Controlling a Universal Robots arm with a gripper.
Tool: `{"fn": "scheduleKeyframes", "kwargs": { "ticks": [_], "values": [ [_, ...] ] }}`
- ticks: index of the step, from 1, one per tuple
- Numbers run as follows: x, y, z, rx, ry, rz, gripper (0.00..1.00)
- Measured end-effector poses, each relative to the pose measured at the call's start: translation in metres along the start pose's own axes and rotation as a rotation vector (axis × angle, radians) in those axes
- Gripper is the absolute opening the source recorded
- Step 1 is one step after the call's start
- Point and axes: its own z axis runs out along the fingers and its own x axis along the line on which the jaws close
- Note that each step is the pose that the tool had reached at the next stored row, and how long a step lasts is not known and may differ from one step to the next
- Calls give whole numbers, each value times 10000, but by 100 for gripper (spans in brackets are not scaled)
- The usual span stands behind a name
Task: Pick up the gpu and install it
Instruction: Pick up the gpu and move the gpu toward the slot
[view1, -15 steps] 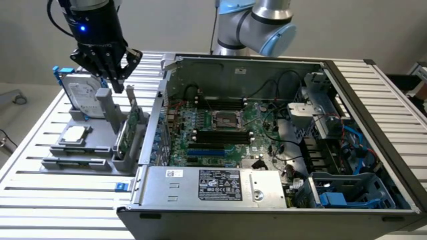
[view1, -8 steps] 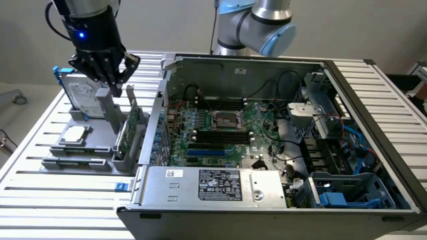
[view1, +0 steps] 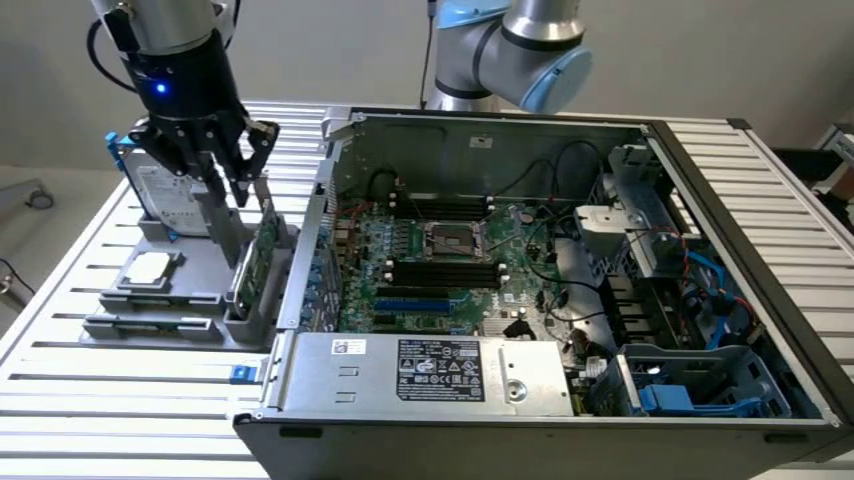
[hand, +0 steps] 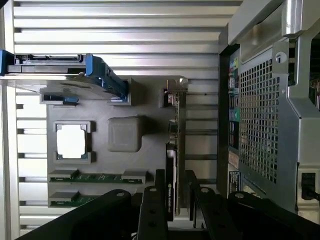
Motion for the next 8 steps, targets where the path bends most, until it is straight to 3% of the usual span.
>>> {"fn": "scheduleKeyframes", "kwargs": {
  "ticks": [1,3,4,8],
  "values": [
    [3,-11,14,0,11,-19,36],
    [9,-35,44,0,33,-59,36],
    [12,-48,61,-2,44,-82,42],
    [20,-101,132,-25,65,-187,42]
  ]
}}
